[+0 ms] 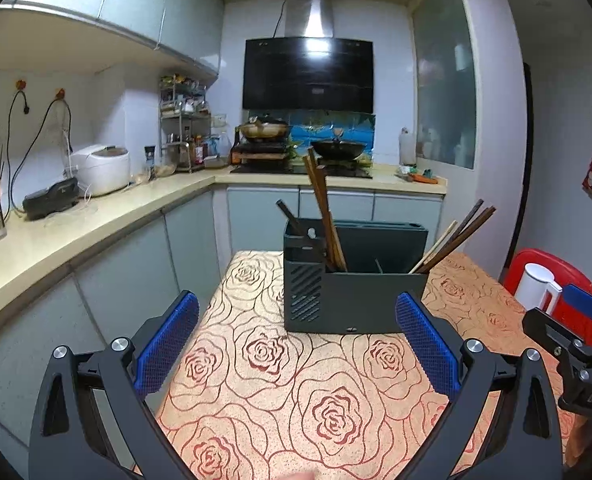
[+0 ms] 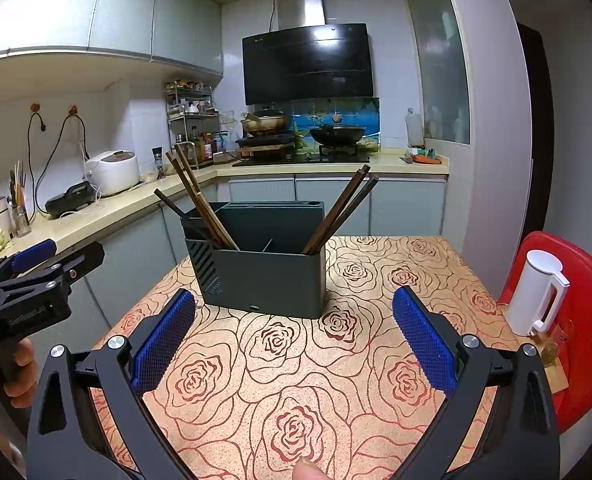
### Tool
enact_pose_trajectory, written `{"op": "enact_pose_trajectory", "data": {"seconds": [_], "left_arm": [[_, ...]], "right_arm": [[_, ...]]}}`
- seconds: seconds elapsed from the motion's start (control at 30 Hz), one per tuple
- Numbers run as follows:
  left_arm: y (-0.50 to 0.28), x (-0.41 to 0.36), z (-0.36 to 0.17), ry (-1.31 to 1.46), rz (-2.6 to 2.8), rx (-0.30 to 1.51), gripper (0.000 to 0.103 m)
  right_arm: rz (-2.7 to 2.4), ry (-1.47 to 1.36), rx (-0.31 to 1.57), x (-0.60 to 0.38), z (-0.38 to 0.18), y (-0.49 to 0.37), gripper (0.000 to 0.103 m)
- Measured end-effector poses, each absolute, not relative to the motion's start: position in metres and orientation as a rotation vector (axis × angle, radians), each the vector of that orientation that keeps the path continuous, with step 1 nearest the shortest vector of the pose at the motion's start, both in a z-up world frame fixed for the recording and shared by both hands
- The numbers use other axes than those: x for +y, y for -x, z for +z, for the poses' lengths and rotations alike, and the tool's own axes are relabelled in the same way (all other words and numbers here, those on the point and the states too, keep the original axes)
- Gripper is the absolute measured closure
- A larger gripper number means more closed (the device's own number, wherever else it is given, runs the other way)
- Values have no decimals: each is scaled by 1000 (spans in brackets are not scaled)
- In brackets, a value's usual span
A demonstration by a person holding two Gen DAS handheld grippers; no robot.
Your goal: Organize utensils
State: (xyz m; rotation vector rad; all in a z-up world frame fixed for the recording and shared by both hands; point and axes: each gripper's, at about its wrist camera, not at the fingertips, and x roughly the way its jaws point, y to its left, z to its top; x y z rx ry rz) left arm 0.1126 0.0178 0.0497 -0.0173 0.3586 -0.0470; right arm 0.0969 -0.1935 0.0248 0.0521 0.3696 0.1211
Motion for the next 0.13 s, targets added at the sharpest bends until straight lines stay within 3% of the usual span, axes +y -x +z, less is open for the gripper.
{"op": "enact_pose_trajectory", "data": {"seconds": [0.13], "left_arm": [[-114,17,48,13,-50,372,7]], "right_arm": [[126,-50,374,-192,23,-98,7]]}}
